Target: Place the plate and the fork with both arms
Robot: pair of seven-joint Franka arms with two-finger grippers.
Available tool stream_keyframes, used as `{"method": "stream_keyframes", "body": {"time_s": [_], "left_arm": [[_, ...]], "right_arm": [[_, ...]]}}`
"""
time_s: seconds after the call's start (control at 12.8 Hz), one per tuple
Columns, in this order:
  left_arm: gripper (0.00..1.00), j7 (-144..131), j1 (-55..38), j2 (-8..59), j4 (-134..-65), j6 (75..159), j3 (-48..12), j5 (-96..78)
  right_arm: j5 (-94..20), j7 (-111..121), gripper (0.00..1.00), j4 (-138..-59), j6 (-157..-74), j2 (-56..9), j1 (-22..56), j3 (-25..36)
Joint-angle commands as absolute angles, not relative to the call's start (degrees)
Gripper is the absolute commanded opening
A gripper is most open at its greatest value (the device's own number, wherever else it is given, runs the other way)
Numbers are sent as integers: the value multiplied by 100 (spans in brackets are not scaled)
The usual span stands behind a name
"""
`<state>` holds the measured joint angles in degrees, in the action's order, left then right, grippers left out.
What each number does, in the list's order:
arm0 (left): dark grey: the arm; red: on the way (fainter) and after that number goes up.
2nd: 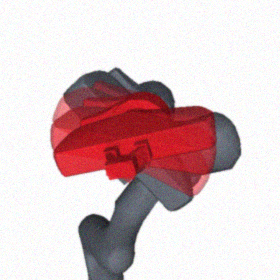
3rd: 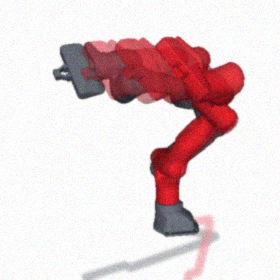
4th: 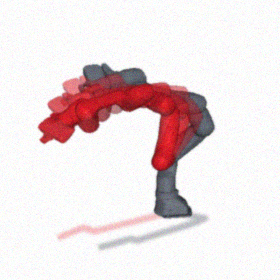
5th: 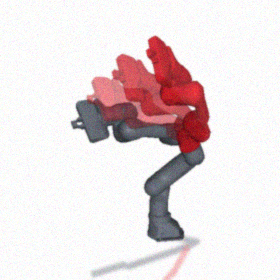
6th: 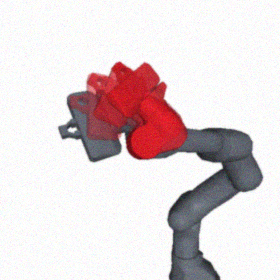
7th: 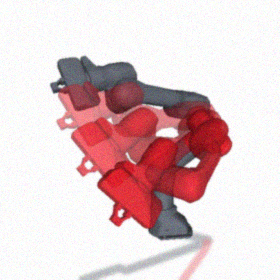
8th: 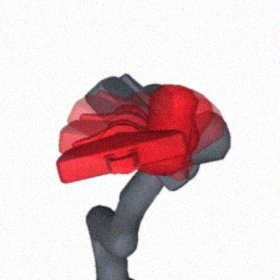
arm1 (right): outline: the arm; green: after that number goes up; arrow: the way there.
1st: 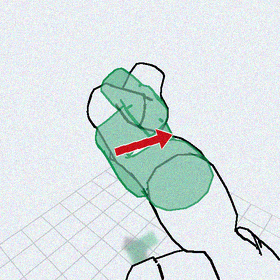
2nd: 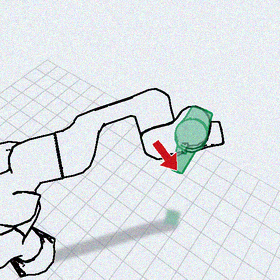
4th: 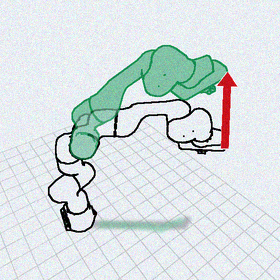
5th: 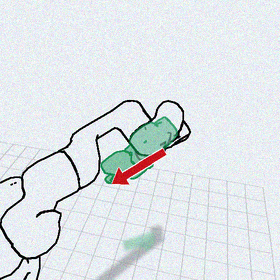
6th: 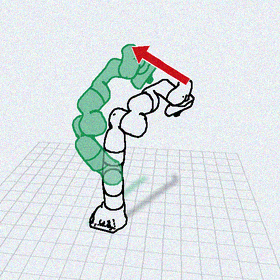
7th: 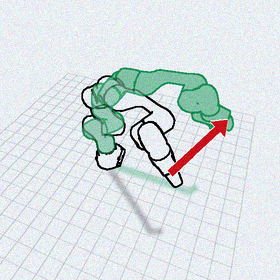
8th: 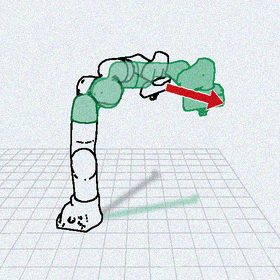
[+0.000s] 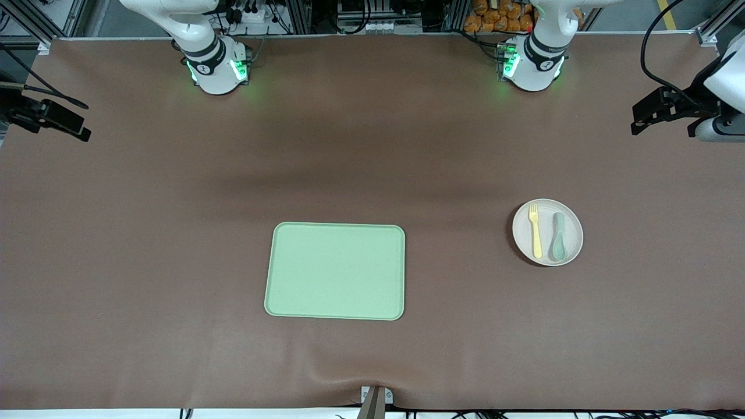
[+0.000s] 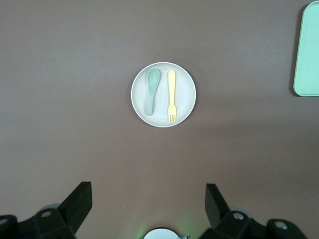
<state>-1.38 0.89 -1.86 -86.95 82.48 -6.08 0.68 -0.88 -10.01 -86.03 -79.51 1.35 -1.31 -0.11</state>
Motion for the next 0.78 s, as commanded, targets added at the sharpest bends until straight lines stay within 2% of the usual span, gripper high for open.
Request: {"method": "stream_keyframes", "body": {"time_s": [0.0,0.16,0.39,0.7], "left_arm": [[100,-114,114,-211,-8640,8113,-624,114],[100,-71,123,-10,-8438,7998,-624,175],[100,-61,167,403,-8543,8243,-615,193],[100,-123,535,466,-9893,9725,-633,106]], "right_arm": [[-62,-993,100,-8490,-7866,97,-202,-53],[-62,-993,100,-8490,-7875,97,-202,-53],[-62,-993,100,-8490,-7858,105,-202,-53],[-62,-993,100,-8490,-7858,97,-211,-53]]}}
